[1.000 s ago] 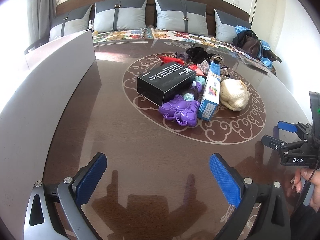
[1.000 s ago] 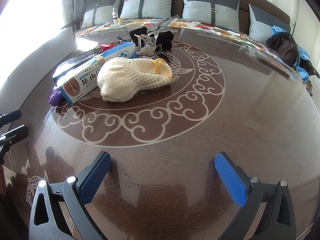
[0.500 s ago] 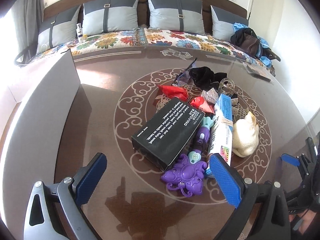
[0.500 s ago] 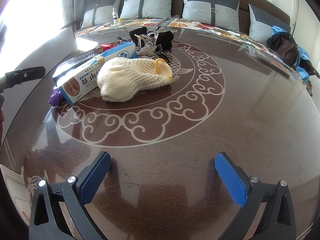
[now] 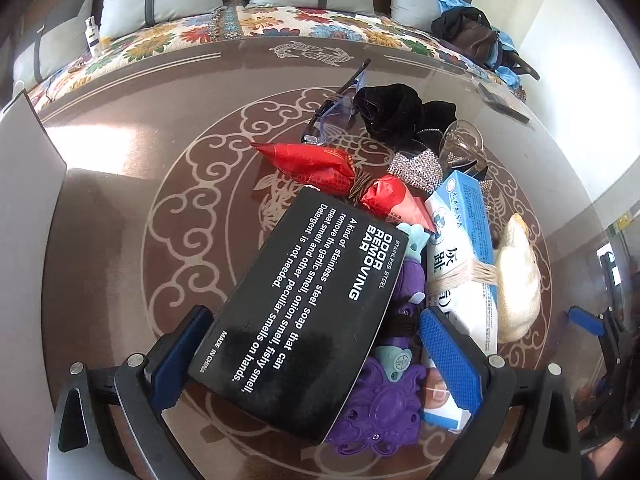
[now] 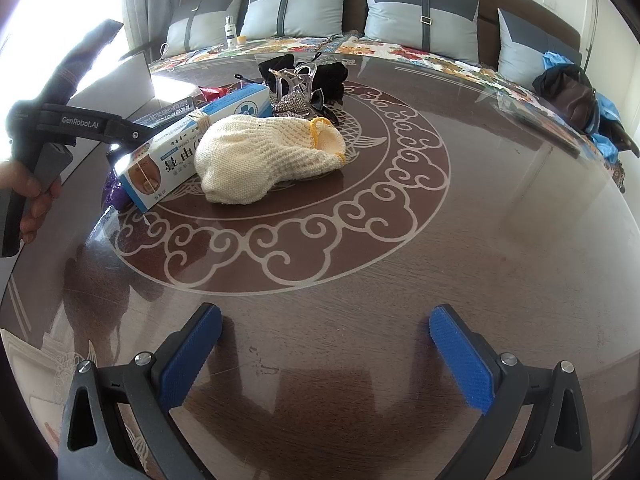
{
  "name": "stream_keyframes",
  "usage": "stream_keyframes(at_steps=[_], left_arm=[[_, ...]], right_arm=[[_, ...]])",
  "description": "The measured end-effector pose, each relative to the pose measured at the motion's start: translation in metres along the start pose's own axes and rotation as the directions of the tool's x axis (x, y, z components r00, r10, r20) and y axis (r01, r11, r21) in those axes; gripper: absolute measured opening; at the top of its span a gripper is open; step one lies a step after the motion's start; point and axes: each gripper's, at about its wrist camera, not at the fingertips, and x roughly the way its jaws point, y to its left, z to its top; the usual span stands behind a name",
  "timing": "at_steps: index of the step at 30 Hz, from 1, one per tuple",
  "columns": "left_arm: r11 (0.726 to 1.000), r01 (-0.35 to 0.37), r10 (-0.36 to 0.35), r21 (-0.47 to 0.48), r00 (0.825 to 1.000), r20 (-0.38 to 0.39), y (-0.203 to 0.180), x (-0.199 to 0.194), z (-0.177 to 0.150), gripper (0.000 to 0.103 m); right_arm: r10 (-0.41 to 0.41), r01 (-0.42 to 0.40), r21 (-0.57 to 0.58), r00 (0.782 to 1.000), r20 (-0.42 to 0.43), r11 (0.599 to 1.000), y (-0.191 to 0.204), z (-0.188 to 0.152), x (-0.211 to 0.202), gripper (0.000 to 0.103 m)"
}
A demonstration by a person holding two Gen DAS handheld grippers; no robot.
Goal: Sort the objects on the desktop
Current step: 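Lower the left tool onto the black ODOR REMOVING BAR box and grasp it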
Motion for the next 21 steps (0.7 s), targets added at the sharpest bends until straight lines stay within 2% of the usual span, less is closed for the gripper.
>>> stream_keyframes(at_steps=[9, 14, 17, 21], left_arm=[[0.995, -0.019, 0.023, -0.093, 0.999, 0.045, 0.003, 0.004, 0.007, 0.103], [0.979, -0.034, 0.050, -0.200, 0.996, 0.075, 0.016, -0.005, -0.004, 0.103], [0.978, -0.057, 0.072, -0.202, 0.995, 0.070, 0.023, -0.007, -0.007, 0.103], [0.985, -0.038, 0.048, -0.169, 0.997, 0.052, 0.024, -0.003, 0.001, 0.103]], right_arm=[[0.000, 0.000, 0.000, 1.000, 0.000, 1.000, 0.000, 0.000, 0.000, 0.103], [0.000, 0.000, 0.000, 1.000, 0.000, 1.000, 0.000, 0.000, 0.000, 0.103], [0.000, 0.000, 0.000, 1.000, 0.000, 1.000, 0.000, 0.000, 0.000, 0.103], [0.000, 0.000, 0.000, 1.000, 0.000, 1.000, 0.000, 0.000, 0.000, 0.103]])
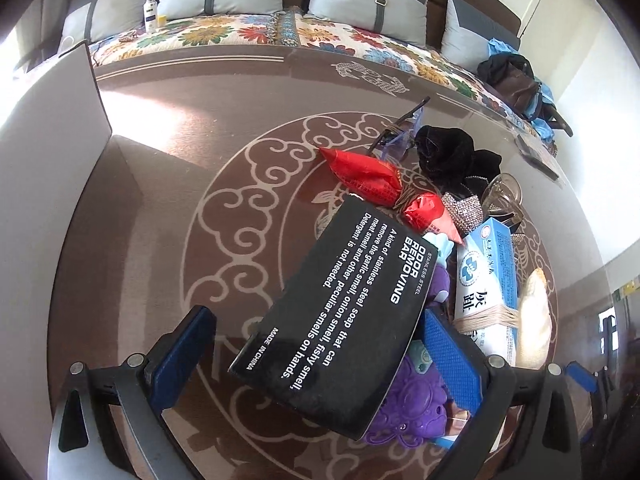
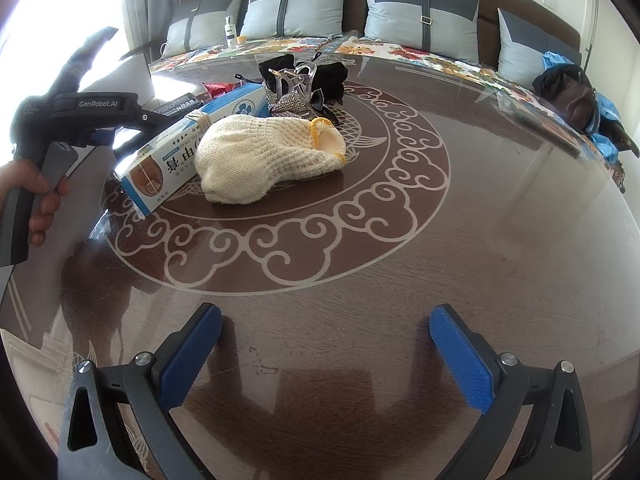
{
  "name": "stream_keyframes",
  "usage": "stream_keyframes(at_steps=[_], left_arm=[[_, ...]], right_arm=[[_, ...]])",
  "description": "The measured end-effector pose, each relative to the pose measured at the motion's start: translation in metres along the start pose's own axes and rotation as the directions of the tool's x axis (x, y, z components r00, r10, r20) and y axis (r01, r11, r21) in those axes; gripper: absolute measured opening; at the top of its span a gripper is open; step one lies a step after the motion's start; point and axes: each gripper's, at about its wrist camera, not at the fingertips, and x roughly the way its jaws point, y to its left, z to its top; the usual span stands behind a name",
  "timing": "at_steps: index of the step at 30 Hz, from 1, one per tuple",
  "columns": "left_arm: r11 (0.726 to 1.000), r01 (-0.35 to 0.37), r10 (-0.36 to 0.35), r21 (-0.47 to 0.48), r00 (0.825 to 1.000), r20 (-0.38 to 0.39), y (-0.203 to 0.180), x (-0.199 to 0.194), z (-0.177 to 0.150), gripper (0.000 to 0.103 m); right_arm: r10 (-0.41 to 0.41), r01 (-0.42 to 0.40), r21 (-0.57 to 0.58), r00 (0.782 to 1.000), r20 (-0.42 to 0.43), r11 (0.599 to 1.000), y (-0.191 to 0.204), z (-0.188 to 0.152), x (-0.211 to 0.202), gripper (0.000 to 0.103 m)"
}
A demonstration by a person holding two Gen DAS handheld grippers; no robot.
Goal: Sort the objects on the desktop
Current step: 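Lower the left tool onto the black ODOR REMOVING BAR box and grasp it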
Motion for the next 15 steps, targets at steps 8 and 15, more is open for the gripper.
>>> stream_keyframes(at_steps=[8, 15], left_arm=[[0.989, -0.141, 0.144, 0.054, 0.989, -0.043, -0.011, 0.021, 0.024, 0.103], [0.980, -0.152, 0.151, 0.128, 0.988, 0.021, -0.017, 0.011, 0.012, 0.061]], right_arm=[[0.000, 0.000, 0.000, 1.000, 0.000, 1.000, 0.000, 0.001, 0.000, 0.103], [0.000, 0.000, 0.000, 1.000, 0.000, 1.000, 0.000, 0.001, 0.000, 0.103]])
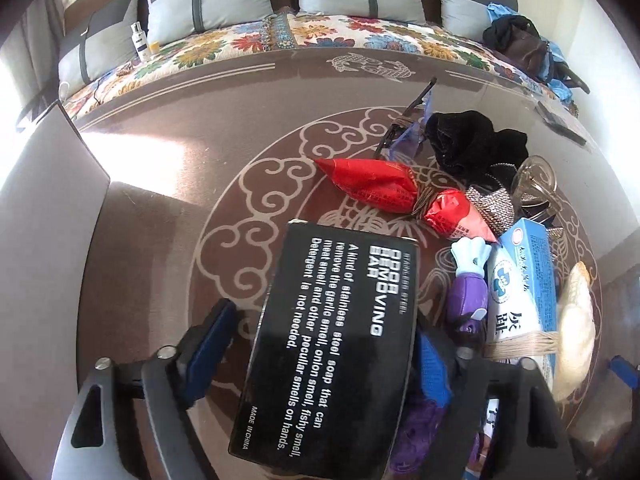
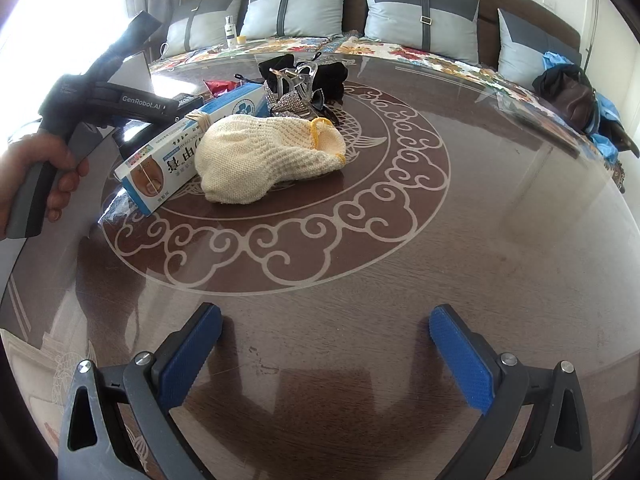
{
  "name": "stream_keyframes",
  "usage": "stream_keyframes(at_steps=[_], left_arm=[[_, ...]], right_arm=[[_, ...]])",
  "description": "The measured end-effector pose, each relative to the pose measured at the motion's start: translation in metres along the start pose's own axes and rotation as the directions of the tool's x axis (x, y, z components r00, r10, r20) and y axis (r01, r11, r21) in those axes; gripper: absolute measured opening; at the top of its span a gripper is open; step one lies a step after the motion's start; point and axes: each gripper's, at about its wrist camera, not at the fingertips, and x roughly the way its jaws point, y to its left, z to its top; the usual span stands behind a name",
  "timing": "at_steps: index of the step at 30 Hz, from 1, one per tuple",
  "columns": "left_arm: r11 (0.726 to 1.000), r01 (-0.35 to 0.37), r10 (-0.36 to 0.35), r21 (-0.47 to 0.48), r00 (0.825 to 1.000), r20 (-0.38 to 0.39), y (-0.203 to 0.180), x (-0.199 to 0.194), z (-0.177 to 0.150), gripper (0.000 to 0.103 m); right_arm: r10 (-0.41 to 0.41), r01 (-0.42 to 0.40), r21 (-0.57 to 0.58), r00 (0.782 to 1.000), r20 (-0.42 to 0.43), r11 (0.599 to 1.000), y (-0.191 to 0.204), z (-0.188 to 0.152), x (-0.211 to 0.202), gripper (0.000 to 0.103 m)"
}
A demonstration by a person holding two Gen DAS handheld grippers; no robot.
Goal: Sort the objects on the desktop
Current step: 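Lower the left tool onto the black ODOR REMOVING BAR box and grasp it, then lift the black box off the table with the left tool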
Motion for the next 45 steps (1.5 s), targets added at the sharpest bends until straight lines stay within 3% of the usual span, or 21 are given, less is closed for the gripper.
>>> stream_keyframes(at_steps=[3, 7, 10, 17, 20, 22, 23, 26, 45], left_arm=[[1.000, 0.024, -0.024, 0.005, 1.000, 0.014, 0.005, -0.007, -0.009, 0.058], [0.999, -0.010, 0.011, -0.038, 0.999, 0.033, 0.014, -0.018, -0.031, 0.058], [0.994, -0.029, 0.034, -0.101, 0.998, 0.048, 0.021, -0.032, -0.057, 0.058], [0.989, -0.053, 0.064, -0.139, 0.995, 0.080, 0.019, -0.068, -0.127, 0.058], [0.989, -0.059, 0.072, -0.132, 0.993, 0.098, 0.015, -0.075, -0.144, 0.065], [0.992, -0.063, 0.072, -0.111, 0.994, 0.079, 0.014, -0.071, -0.145, 0.096], [0.993, -0.066, 0.073, -0.101, 0.995, 0.074, 0.013, -0.070, -0.146, 0.099], [0.994, -0.055, 0.062, -0.090, 0.995, 0.074, 0.014, -0.068, -0.144, 0.103], [0.994, -0.054, 0.062, -0.093, 0.994, 0.091, 0.014, -0.068, -0.147, 0.103]], right_arm=[[0.000, 0.000, 0.000, 1.000, 0.000, 1.000, 0.000, 0.000, 0.000, 0.103], [0.000, 0.000, 0.000, 1.000, 0.000, 1.000, 0.000, 0.000, 0.000, 0.103], [0.000, 0.000, 0.000, 1.000, 0.000, 1.000, 0.000, 0.000, 0.000, 0.103], [0.000, 0.000, 0.000, 1.000, 0.000, 1.000, 0.000, 0.000, 0.000, 0.103], [0.000, 0.000, 0.000, 1.000, 0.000, 1.000, 0.000, 0.000, 0.000, 0.103], [0.000, 0.000, 0.000, 1.000, 0.000, 1.000, 0.000, 0.000, 0.000, 0.103], [0.000, 0.000, 0.000, 1.000, 0.000, 1.000, 0.000, 0.000, 0.000, 0.103], [0.000, 0.000, 0.000, 1.000, 0.000, 1.000, 0.000, 0.000, 0.000, 0.103], [0.000, 0.000, 0.000, 1.000, 0.000, 1.000, 0.000, 0.000, 0.000, 0.103]])
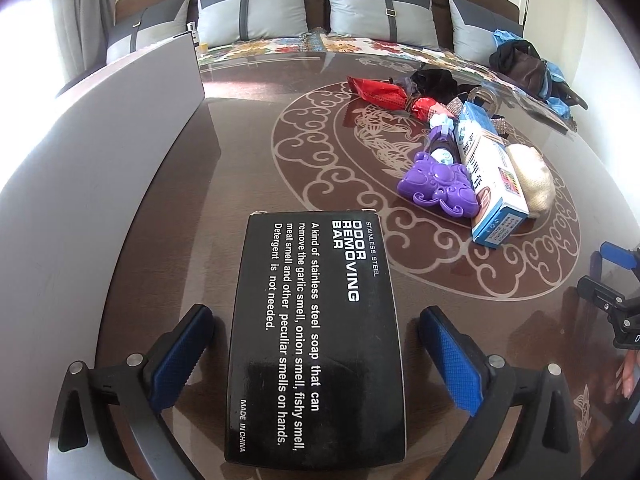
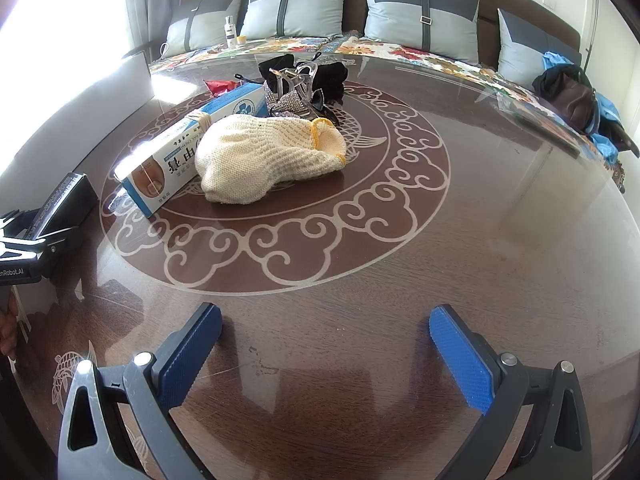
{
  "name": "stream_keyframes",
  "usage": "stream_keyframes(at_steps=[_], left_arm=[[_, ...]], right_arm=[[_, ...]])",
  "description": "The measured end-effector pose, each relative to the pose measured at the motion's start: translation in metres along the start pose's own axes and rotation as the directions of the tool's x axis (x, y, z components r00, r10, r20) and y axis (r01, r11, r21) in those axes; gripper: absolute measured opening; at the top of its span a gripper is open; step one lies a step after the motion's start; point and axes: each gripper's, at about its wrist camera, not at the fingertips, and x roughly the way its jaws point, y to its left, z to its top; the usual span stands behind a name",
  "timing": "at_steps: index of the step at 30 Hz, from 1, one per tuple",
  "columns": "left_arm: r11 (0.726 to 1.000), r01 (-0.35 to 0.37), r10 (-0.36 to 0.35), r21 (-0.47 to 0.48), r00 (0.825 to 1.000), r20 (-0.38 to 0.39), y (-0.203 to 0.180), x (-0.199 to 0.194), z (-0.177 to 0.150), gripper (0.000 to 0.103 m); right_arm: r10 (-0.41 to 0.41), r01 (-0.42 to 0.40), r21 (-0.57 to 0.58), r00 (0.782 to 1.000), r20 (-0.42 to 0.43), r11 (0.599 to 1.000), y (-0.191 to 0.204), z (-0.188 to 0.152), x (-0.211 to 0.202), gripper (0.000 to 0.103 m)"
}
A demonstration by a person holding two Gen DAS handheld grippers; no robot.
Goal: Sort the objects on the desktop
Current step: 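Lift the black box off the table with the left tool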
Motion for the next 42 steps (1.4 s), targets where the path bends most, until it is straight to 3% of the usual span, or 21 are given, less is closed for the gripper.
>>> stream_keyframes(at_steps=[22, 32, 35, 37, 39, 42], left_arm=[[1.000, 0.000, 0.000, -0.002, 1.000, -0.001, 0.000, 0.000, 0.000, 0.103], [0.997, 0.043, -0.040, 0.065, 0.998, -0.040, 0.004, -0.004, -0.003, 0.103], [0.998, 0.040, -0.037, 0.046, 0.998, -0.048, 0.007, -0.003, -0.001, 0.103], [0.999, 0.021, -0.020, 0.033, 1.000, -0.011, 0.009, -0.007, -0.003, 0.081], [1.000, 0.021, -0.022, 0.023, 1.000, 0.016, 0.010, -0.011, -0.006, 0.072], [0.999, 0.022, -0.023, 0.026, 0.999, 0.042, 0.010, -0.016, -0.013, 0.070]], right_arm=[[0.000, 0.000, 0.000, 1.000, 0.000, 1.000, 0.000, 0.000, 0.000, 0.103], [0.000, 0.000, 0.000, 1.000, 0.000, 1.000, 0.000, 0.000, 0.000, 0.103], [0.000, 0.000, 0.000, 1.000, 0.000, 1.000, 0.000, 0.000, 0.000, 0.103], [0.000, 0.000, 0.000, 1.000, 0.000, 1.000, 0.000, 0.000, 0.000, 0.103], [0.000, 0.000, 0.000, 1.000, 0.000, 1.000, 0.000, 0.000, 0.000, 0.103], [0.000, 0.000, 0.000, 1.000, 0.000, 1.000, 0.000, 0.000, 0.000, 0.103]])
